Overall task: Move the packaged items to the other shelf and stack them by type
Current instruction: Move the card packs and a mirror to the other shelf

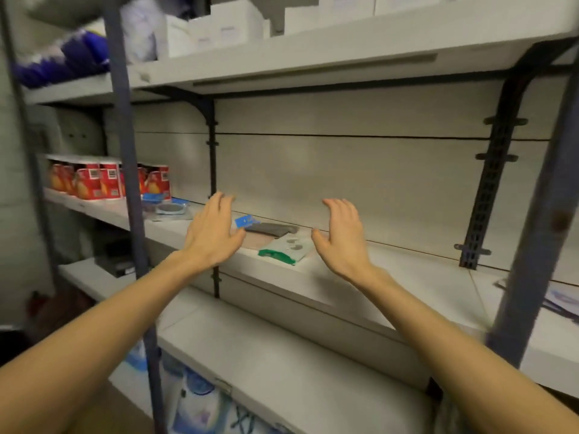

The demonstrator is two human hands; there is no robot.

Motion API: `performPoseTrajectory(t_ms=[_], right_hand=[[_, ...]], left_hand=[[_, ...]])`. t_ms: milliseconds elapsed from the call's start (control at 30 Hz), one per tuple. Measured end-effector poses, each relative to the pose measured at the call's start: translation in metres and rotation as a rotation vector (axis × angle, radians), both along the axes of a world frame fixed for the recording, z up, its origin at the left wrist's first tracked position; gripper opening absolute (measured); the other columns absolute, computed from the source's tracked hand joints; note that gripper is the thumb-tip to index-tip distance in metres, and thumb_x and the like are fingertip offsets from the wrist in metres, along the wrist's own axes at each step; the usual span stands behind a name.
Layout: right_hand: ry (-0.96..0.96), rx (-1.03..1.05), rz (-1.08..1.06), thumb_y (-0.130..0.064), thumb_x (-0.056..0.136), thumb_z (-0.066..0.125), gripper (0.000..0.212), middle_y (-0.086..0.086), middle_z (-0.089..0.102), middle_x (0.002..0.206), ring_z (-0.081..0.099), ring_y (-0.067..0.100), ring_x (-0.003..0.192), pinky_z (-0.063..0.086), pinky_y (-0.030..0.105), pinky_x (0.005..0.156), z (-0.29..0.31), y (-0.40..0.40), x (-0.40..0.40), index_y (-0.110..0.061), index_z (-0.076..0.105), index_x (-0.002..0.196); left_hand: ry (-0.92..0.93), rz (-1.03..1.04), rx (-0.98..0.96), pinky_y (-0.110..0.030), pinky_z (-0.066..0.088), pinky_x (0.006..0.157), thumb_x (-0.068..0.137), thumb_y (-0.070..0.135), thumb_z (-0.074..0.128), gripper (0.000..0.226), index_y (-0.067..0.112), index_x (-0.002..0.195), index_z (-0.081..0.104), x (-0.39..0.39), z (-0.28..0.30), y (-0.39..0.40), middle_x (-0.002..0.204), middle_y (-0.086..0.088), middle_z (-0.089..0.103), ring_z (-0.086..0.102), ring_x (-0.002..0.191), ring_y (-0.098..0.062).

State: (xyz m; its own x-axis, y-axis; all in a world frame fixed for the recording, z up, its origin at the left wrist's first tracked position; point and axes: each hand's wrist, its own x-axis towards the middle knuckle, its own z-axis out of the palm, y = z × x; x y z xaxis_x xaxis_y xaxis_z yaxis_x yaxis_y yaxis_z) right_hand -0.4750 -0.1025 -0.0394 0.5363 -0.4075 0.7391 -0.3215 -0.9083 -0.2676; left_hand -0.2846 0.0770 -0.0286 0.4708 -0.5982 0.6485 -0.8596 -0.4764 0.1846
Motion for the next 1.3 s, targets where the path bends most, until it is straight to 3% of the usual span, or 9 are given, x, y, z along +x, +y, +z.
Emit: performPoseTrajectory(t_ms=[167, 367, 500, 633, 767, 1033, 1100, 1200, 1300], right_hand=[[0.275, 0.155, 0.014, -0.035, 0.095, 0.057, 0.066, 0.015, 0.044, 0.150, 0.037, 0.032, 0.137, 0.032, 0.040, 0.112, -0.010, -0.033, 0.088, -0.008, 0.035, 0.150], [0.560, 0.269, -0.020, -0.047, 0.094, 0.061, 0.079, 0.015, 0.039, 0.155, 0.037, 0.034, 0.140, 0.035, 0.039, 0.113, -0.005, -0.076, 0.183, -0.009, 0.028, 0.154], [0.637, 0.312, -0.061, -0.050, 0.087, 0.067, 0.074, 0.014, 0.050, 0.142, 0.049, 0.032, 0.126, 0.044, 0.041, 0.106, -0.013, -0.104, 0.222, -0.011, 0.042, 0.144], [0.706, 0.388, -0.067, -0.059, 0.084, 0.067, 0.055, 0.006, 0.063, 0.120, 0.059, 0.026, 0.104, 0.051, 0.036, 0.090, -0.022, -0.125, 0.241, -0.019, 0.056, 0.121], [0.718, 0.316, -0.112, -0.073, 0.080, 0.063, 0.057, 0.001, 0.066, 0.100, 0.061, 0.023, 0.091, 0.051, 0.033, 0.077, -0.019, -0.132, 0.246, -0.022, 0.060, 0.106], [0.669, 0.216, -0.251, -0.080, 0.086, 0.043, 0.064, 0.003, 0.069, 0.093, 0.063, 0.025, 0.086, 0.048, 0.034, 0.070, -0.018, -0.130, 0.261, -0.022, 0.067, 0.099], [0.606, 0.239, -0.280, -0.072, 0.094, 0.038, 0.063, 0.008, 0.070, 0.094, 0.063, 0.030, 0.087, 0.048, 0.035, 0.072, -0.016, -0.126, 0.263, -0.018, 0.070, 0.099], [0.519, 0.269, -0.315, -0.058, 0.100, 0.037, 0.053, 0.013, 0.071, 0.097, 0.062, 0.034, 0.089, 0.051, 0.038, 0.078, -0.012, -0.117, 0.266, -0.016, 0.070, 0.099], [0.456, 0.278, -0.352, -0.053, 0.100, 0.040, 0.047, 0.012, 0.070, 0.093, 0.062, 0.033, 0.086, 0.051, 0.039, 0.075, -0.007, -0.109, 0.273, -0.016, 0.069, 0.098]], left_hand=[[0.185, 0.053, 0.367, -0.046, 0.047, 0.102, 0.097, 0.044, 0.056, 0.062, 0.015, 0.148, 0.036, 0.082, -0.016, -0.014, 0.147, -0.009, 0.041, 0.051, 0.125, -0.028], [0.066, -0.065, 0.729, -0.046, 0.042, 0.109, 0.094, 0.065, 0.047, 0.067, 0.026, 0.149, 0.043, 0.165, -0.012, -0.058, 0.152, -0.001, 0.045, 0.045, 0.133, -0.023], [0.103, -0.094, 0.860, -0.044, 0.047, 0.100, 0.076, 0.091, 0.040, 0.075, 0.031, 0.116, 0.061, 0.204, -0.014, -0.085, 0.132, 0.000, 0.056, 0.050, 0.116, -0.020], [0.262, -0.141, 0.861, -0.041, 0.046, 0.105, 0.057, 0.100, 0.049, 0.113, 0.034, 0.149, 0.042, 0.236, -0.019, -0.103, 0.140, 0.005, 0.053, 0.052, 0.120, -0.018], [0.308, -0.205, 0.904, -0.042, 0.040, 0.112, 0.052, 0.100, 0.055, 0.126, 0.032, 0.156, 0.031, 0.254, -0.017, -0.121, 0.149, 0.008, 0.046, 0.048, 0.130, -0.019], [-0.222, -0.380, 0.676, -0.040, 0.052, 0.086, 0.057, 0.108, 0.026, 0.095, 0.027, 0.086, 0.066, 0.283, -0.032, -0.148, 0.098, 0.004, 0.063, 0.058, 0.092, -0.017], [-0.330, -0.435, 0.603, -0.037, 0.049, 0.090, 0.067, 0.103, 0.020, 0.092, 0.026, 0.091, 0.066, 0.287, -0.038, -0.145, 0.101, 0.003, 0.062, 0.057, 0.098, -0.017], [-0.252, -0.540, 0.547, -0.032, 0.044, 0.070, 0.087, 0.073, 0.032, 0.051, 0.032, 0.110, 0.053, 0.301, -0.041, -0.136, 0.083, 0.007, 0.058, 0.055, 0.077, -0.016], [-0.196, -0.570, 0.481, -0.034, 0.047, 0.073, 0.091, 0.052, 0.042, 0.027, 0.037, 0.111, 0.049, 0.321, -0.043, -0.131, 0.076, 0.006, 0.060, 0.055, 0.072, -0.018]])
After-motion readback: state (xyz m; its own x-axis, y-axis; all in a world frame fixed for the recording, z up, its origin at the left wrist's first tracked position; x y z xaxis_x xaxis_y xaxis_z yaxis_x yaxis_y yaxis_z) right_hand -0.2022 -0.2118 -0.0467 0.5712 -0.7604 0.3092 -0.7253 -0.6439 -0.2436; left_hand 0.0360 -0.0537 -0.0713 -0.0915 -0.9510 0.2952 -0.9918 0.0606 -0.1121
